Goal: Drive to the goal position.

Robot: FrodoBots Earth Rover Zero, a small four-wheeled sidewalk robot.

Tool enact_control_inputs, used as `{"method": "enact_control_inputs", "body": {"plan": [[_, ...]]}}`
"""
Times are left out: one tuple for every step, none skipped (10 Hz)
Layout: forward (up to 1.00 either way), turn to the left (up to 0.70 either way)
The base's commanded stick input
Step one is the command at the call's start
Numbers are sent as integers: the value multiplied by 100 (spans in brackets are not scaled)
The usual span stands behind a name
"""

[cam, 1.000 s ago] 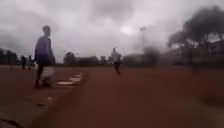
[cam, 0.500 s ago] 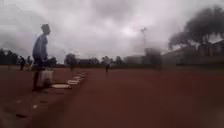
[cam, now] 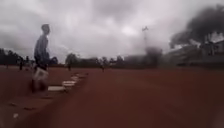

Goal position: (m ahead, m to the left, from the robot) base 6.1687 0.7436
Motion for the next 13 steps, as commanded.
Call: {"method": "enact_control_inputs", "body": {"plan": [[85, 0], [85, 0], [85, 0], [85, 0], [85, 30], [85, 32], [85, 27], [85, 7], [85, 0], [85, 0], [85, 0], [85, 0], [85, 0]]}}
